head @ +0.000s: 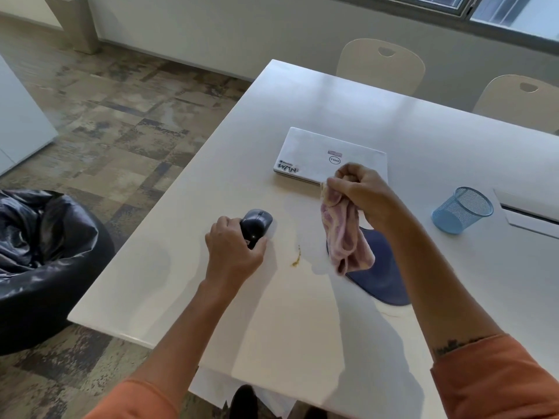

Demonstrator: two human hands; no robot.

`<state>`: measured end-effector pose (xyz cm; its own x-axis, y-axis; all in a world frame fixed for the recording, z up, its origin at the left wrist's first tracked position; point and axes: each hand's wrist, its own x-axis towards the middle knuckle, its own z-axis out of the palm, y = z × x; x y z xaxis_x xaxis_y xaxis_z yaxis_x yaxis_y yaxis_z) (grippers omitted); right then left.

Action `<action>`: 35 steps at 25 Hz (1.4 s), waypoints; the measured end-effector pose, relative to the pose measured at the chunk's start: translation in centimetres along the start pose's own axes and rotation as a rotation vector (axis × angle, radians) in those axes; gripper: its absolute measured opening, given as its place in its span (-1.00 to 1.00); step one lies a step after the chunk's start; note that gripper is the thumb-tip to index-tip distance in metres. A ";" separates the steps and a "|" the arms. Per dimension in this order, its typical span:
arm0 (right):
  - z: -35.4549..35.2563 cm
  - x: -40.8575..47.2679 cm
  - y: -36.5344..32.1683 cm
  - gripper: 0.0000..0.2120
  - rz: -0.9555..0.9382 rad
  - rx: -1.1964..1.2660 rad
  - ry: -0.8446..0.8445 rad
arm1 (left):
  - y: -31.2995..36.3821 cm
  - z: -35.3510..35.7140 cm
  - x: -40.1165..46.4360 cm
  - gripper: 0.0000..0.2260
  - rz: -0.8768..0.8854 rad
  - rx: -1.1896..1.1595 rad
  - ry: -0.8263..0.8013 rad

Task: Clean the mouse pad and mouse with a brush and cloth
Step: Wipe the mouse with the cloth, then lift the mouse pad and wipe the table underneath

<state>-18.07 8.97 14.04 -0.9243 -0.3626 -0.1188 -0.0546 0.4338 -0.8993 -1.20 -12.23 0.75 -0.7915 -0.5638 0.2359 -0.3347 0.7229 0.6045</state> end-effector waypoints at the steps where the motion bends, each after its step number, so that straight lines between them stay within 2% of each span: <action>1: 0.7 0.5 -0.2 -0.87 -0.059 -0.097 0.014 | -0.5 -0.3 0.2 -0.58 -0.008 0.006 0.015; 4: 3.9 1.7 -1.0 -0.40 -0.148 -0.246 -0.026 | -2.0 -1.3 0.9 -0.58 -0.031 0.043 0.031; 5: 5.1 1.9 -1.0 -0.34 -0.114 -0.252 -0.028 | -2.4 -1.6 1.1 -0.58 -0.033 0.051 0.033; 6: 6.2 2.2 -0.7 -0.37 -0.073 -0.281 -0.018 | -2.7 -1.8 1.2 -0.58 -0.031 0.057 0.033; 8: 8.6 2.3 0.9 -0.63 -0.038 -0.369 0.006 | -3.3 -2.2 1.4 -0.58 -0.025 0.058 0.032; 9: 9.5 2.4 1.8 -0.66 -0.045 -0.396 0.054 | -3.6 -2.3 1.4 -0.57 -0.021 0.056 0.029; 12: 10.8 2.4 3.1 -0.40 -0.016 -0.741 0.223 | -4.2 -2.4 1.6 -0.56 -0.015 0.051 0.016; 14: 11.3 2.2 2.9 -0.41 -0.015 -0.858 0.172 | -4.4 -2.5 1.6 -0.56 -0.017 0.047 0.009; 19: 12.4 0.4 2.6 -0.66 -0.146 -0.769 0.015 | -4.6 -2.7 1.6 -0.57 -0.007 0.036 0.000; 23: 11.5 -2.6 3.0 -0.73 -0.177 -0.727 -0.069 | -4.6 -3.0 1.7 -0.56 0.003 0.045 -0.010; 25: 11.2 -3.8 3.3 -0.72 -0.190 -0.708 -0.114 | -4.7 -3.1 1.6 -0.53 0.010 0.055 -0.015; 29: 10.7 -7.2 4.6 -0.57 -0.199 -0.607 -0.157 | -4.7 -3.1 1.6 -0.51 0.013 0.067 -0.023; 35: 10.3 -12.2 7.3 -0.55 -0.333 -0.572 -0.116 | -4.4 -3.0 1.2 -0.51 0.008 0.074 -0.037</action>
<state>-3.36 8.11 4.57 -0.7791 -0.6247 0.0533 -0.5504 0.6408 -0.5353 0.83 -17.25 0.65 -0.8123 -0.5436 0.2112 -0.3642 0.7557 0.5443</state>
